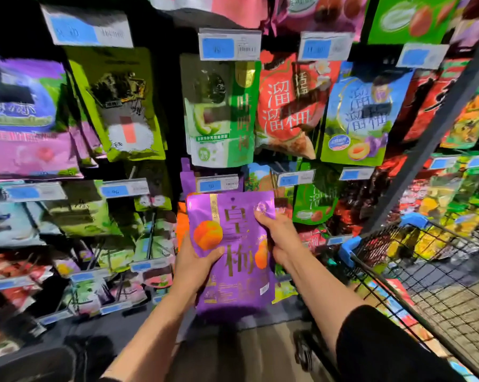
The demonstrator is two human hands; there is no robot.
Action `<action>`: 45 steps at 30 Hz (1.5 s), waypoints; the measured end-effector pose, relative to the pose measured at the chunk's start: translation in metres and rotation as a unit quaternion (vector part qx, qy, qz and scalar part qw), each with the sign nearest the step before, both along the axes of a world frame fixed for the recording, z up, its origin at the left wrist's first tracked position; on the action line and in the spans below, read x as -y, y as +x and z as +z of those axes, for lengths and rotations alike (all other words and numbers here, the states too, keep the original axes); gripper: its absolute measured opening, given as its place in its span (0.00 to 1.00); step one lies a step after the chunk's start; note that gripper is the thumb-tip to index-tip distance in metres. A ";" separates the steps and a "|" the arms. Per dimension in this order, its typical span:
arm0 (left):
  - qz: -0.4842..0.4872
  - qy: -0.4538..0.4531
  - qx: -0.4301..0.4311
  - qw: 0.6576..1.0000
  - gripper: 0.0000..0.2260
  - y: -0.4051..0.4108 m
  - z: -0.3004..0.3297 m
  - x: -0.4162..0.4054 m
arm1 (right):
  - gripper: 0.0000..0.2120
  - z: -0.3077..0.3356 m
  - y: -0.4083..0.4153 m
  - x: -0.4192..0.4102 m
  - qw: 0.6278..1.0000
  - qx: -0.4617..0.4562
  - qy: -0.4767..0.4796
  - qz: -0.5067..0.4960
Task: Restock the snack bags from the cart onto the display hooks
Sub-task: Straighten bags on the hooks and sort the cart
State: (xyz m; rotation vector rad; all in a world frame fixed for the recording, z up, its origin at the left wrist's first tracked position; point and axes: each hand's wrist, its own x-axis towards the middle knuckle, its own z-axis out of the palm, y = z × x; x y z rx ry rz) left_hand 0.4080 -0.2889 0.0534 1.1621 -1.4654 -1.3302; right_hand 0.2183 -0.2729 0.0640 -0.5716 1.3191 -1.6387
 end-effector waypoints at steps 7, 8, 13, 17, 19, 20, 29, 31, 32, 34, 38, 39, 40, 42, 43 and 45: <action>0.124 -0.063 0.137 0.981 0.34 0.003 0.007 0.027 | 0.03 -0.040 0.001 0.039 0.999 -0.008 0.014 0.038; 0.124 -0.081 0.151 0.977 0.34 0.002 0.009 0.032 | 0.04 -0.044 -0.001 0.042 0.999 -0.010 0.020 0.038; 0.089 -0.148 0.216 0.961 0.32 -0.018 0.017 0.050 | 0.05 -0.053 -0.020 0.069 0.997 -0.020 0.075 0.023; 0.055 -0.171 0.242 0.953 0.33 -0.032 0.017 0.065 | 0.05 -0.059 -0.025 0.093 0.996 -0.013 0.076 0.033; 0.044 -0.185 0.251 0.949 0.34 -0.037 0.019 0.070 | 0.05 -0.057 -0.025 0.099 0.997 0.012 0.059 0.047; 0.039 -0.192 0.249 0.948 0.35 -0.040 0.020 0.073 | 0.04 -0.056 -0.025 0.102 0.997 0.030 0.038 0.058; 0.038 -0.201 0.230 0.951 0.32 -0.045 0.020 0.082 | 0.06 -0.059 -0.027 0.126 0.998 0.025 0.012 0.060; 0.038 -0.199 0.223 0.954 0.32 -0.042 0.020 0.082 | 0.08 -0.061 -0.028 0.128 0.998 0.021 0.009 0.063; 0.036 -0.197 0.218 0.955 0.31 -0.040 0.020 0.083 | 0.08 -0.062 -0.029 0.127 0.997 0.022 0.006 0.067; 0.028 -0.198 0.213 0.956 0.31 -0.035 0.020 0.085 | 0.06 -0.063 -0.028 0.126 0.997 0.020 -0.003 0.071; 0.017 -0.198 0.213 0.957 0.31 -0.030 0.018 0.088 | 0.04 -0.061 -0.028 0.130 0.997 -0.006 -0.003 0.071; 0.015 -0.200 0.209 0.957 0.31 -0.030 0.018 0.088 | 0.04 -0.061 -0.029 0.131 0.997 -0.020 0.001 0.068; 0.012 -0.203 0.205 0.957 0.32 -0.030 0.017 0.088 | 0.04 -0.061 -0.029 0.132 0.998 -0.032 0.005 0.061; 0.008 -0.206 0.200 0.958 0.32 -0.031 0.016 0.087 | 0.05 -0.065 -0.030 0.133 0.998 -0.050 0.011 0.043; 0.006 -0.206 0.198 0.958 0.32 -0.031 0.015 0.087 | 0.05 -0.068 -0.031 0.132 0.998 -0.054 0.010 0.034; 0.005 -0.204 0.195 0.959 0.32 -0.031 0.014 0.087 | 0.06 -0.074 -0.032 0.129 0.999 -0.046 0.003 0.028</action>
